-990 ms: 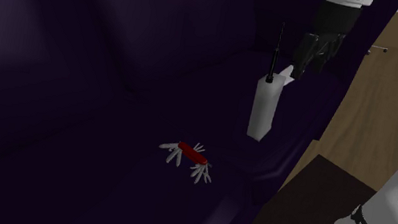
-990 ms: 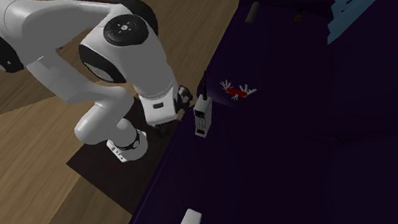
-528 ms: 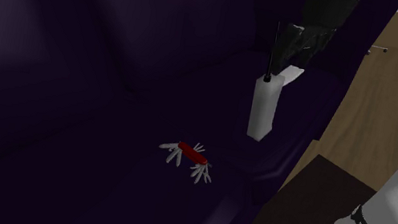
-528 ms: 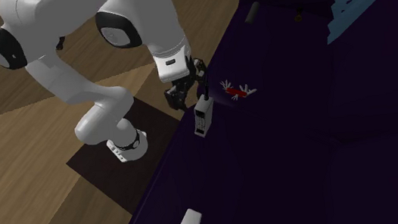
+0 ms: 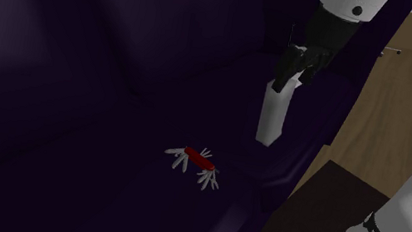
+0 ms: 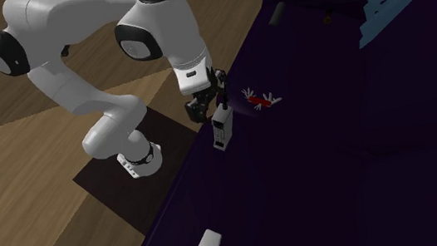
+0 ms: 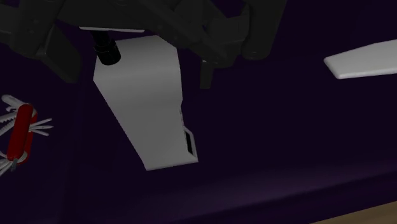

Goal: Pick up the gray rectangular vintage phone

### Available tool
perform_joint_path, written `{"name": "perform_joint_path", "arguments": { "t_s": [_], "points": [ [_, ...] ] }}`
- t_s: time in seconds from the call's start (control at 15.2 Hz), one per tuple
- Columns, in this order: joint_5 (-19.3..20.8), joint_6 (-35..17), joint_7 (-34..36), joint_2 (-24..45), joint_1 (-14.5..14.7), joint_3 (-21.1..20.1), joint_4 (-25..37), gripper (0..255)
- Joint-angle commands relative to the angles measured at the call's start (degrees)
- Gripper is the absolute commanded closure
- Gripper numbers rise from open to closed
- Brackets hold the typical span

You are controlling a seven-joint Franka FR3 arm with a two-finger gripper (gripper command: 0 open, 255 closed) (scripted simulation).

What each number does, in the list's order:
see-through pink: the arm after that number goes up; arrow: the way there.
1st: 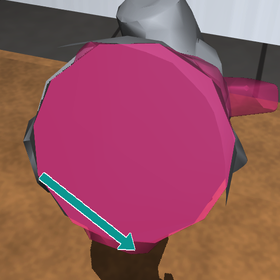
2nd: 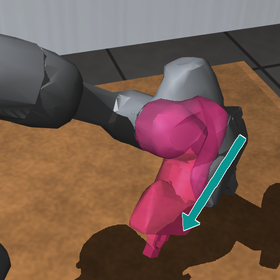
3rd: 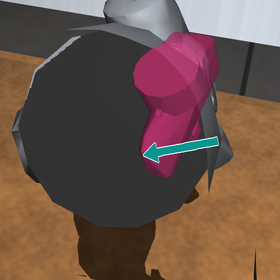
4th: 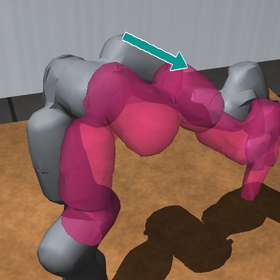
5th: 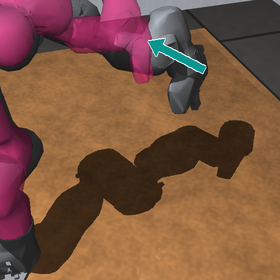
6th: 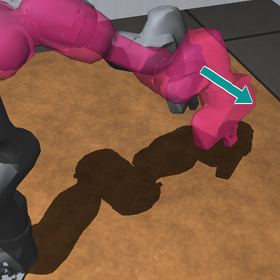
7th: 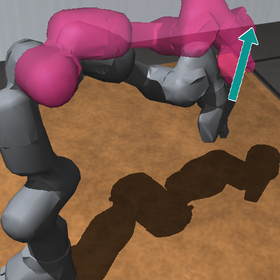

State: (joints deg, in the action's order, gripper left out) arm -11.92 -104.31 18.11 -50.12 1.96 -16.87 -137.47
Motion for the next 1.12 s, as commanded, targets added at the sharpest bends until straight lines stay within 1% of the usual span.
{"name": "perform_joint_path", "arguments": {
  "t_s": [0.0, 0.07, 0.66, 1.06],
  "points": [
    [-0.12, -0.58, 0.06, 0.00, 0.05, -0.19, -0.55, 0],
    [-0.12, -0.65, 0.05, 0.02, 0.04, -0.19, -0.60, 255],
    [-0.12, -0.58, 0.06, 0.01, 0.05, -0.18, -0.54, 255],
    [0.64, 3.43, 0.21, 1.43, -0.46, 0.47, 4.90, 255]
  ]
}}
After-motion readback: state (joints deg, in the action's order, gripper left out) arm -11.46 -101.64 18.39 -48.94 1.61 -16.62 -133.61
